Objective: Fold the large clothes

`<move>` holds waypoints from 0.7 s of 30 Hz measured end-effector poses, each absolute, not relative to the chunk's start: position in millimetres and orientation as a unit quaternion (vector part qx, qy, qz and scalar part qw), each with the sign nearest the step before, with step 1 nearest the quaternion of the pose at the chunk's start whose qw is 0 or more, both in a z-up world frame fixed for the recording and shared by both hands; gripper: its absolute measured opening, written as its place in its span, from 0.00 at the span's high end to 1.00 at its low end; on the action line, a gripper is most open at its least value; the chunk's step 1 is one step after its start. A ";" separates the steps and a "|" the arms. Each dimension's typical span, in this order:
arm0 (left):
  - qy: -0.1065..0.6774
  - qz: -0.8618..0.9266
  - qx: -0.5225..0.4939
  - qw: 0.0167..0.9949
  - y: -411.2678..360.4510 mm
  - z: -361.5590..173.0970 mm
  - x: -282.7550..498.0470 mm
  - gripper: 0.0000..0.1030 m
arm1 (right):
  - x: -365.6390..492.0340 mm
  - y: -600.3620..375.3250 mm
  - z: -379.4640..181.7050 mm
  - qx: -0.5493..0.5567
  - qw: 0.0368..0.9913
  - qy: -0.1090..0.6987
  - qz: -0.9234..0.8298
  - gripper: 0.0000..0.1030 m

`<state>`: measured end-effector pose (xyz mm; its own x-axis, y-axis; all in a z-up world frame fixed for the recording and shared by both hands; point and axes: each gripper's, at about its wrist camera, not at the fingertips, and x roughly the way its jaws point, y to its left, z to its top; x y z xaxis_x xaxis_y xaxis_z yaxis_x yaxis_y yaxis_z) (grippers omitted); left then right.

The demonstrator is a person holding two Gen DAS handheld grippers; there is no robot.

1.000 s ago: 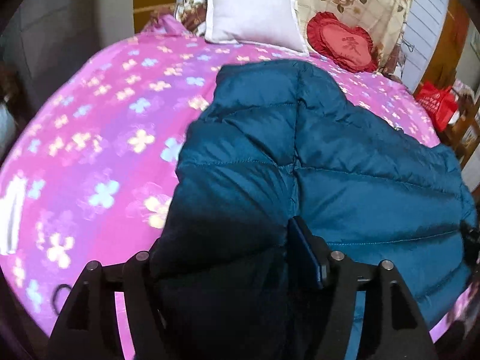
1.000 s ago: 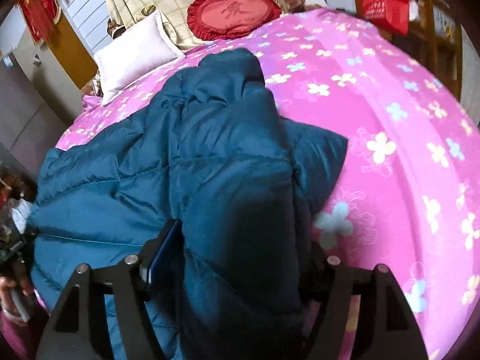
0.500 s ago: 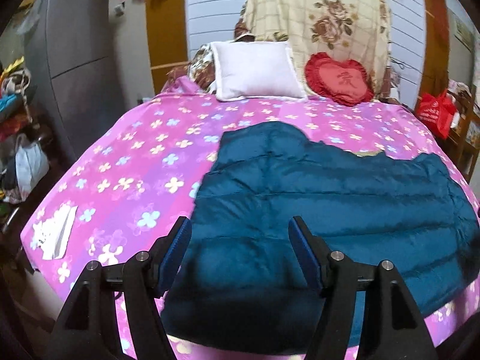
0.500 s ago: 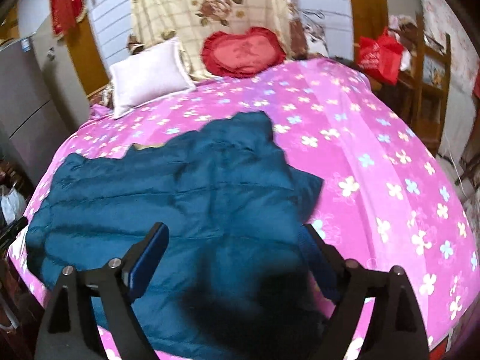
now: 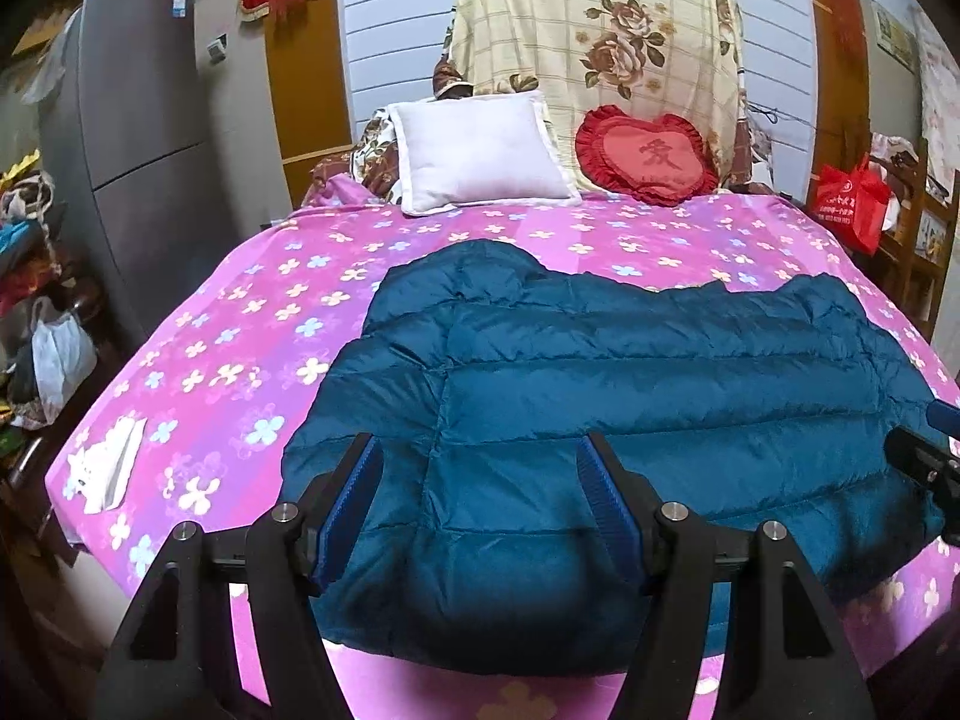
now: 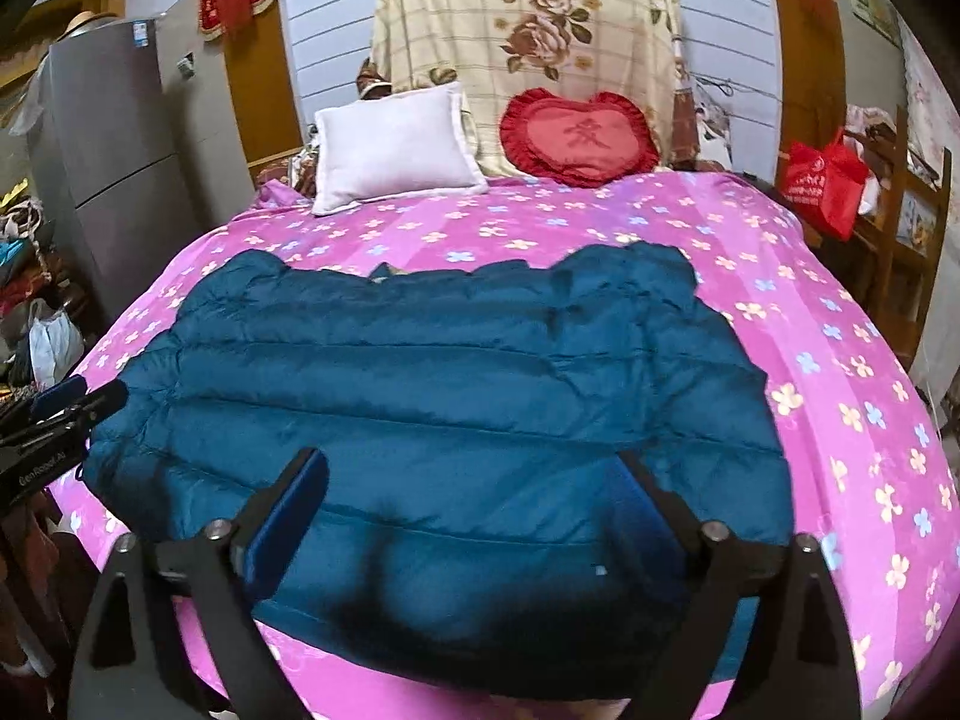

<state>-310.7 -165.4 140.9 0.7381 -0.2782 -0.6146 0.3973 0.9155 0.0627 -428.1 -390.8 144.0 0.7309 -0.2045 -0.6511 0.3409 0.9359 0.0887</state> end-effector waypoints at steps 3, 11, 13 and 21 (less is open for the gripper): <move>0.312 -0.182 0.097 0.927 -168.3 139.2 -314.7 0.52 | -422.8 -381.1 144.0 0.094 0.926 0.337 -0.142 0.03; 0.306 -0.176 0.105 0.930 -174.1 136.3 -320.8 0.52 | -416.9 -370.7 141.7 0.092 0.927 0.339 -0.131 0.03; 0.310 -0.176 0.098 0.929 -174.0 135.1 -320.1 0.52 | -417.0 -370.3 140.6 0.094 0.927 0.339 -0.131 0.03; 0.311 -0.171 0.094 0.930 -177.5 134.2 -319.1 0.52 | -416.5 -369.1 134.8 0.094 0.925 0.343 -0.136 0.02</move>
